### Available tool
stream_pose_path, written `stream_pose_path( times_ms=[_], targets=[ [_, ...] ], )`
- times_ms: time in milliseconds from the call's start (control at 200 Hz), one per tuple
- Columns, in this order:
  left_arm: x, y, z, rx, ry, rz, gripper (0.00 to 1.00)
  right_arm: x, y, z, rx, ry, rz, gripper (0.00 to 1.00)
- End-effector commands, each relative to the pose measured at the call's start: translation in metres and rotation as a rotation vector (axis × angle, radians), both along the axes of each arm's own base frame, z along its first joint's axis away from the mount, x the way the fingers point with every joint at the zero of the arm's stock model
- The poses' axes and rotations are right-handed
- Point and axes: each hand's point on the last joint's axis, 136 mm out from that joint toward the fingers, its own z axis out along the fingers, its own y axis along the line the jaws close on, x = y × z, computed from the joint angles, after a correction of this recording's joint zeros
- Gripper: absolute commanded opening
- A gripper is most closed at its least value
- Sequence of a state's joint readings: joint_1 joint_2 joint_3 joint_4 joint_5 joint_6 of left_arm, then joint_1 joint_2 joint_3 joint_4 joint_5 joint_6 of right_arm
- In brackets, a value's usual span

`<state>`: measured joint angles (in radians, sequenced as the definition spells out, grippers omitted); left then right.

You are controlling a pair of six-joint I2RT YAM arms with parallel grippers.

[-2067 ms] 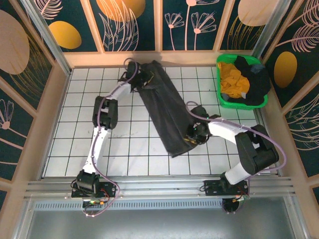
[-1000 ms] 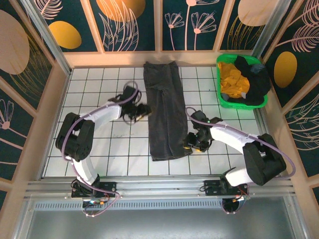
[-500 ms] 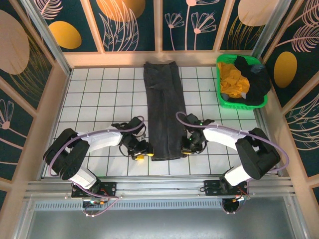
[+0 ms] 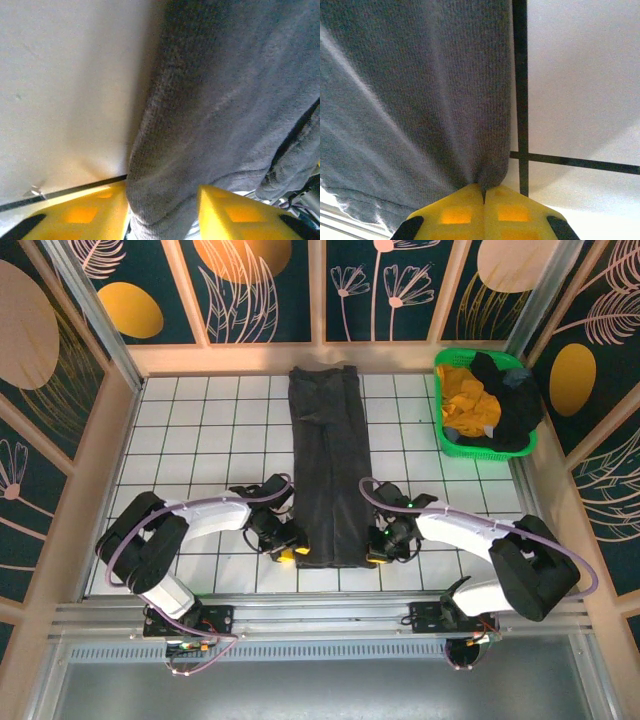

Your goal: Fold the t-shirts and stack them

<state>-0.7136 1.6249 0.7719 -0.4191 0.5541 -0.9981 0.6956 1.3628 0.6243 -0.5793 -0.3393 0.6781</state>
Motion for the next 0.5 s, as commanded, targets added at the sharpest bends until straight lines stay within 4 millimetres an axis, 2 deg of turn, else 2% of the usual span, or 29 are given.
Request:
stream_pose_path(
  times_ms=[0, 60, 175, 275, 370, 495],
  targets=[
    [0.001, -0.014, -0.011, -0.046, -0.028, -0.032, 0.18, -0.014, -0.002, 0.000, -0.004, 0.044, -0.006, 0.00],
    [-0.006, -0.006, -0.014, -0.028, -0.015, -0.034, 0.00, -0.017, -0.002, 0.000, 0.000, 0.053, 0.002, 0.00],
    [-0.022, 0.004, -0.012, -0.033, 0.015, -0.034, 0.00, -0.025, 0.001, 0.003, 0.016, 0.078, 0.021, 0.00],
    [-0.030, 0.005, -0.001, -0.075, 0.026, -0.017, 0.00, -0.029, 0.004, 0.010, 0.039, 0.090, 0.019, 0.00],
    [-0.026, -0.003, 0.015, -0.140, 0.000, 0.013, 0.00, -0.024, 0.008, 0.020, 0.062, 0.079, -0.005, 0.00],
    [-0.008, -0.010, 0.033, -0.175, -0.072, 0.060, 0.00, -0.004, 0.012, 0.035, 0.067, 0.035, -0.056, 0.00]
  ],
)
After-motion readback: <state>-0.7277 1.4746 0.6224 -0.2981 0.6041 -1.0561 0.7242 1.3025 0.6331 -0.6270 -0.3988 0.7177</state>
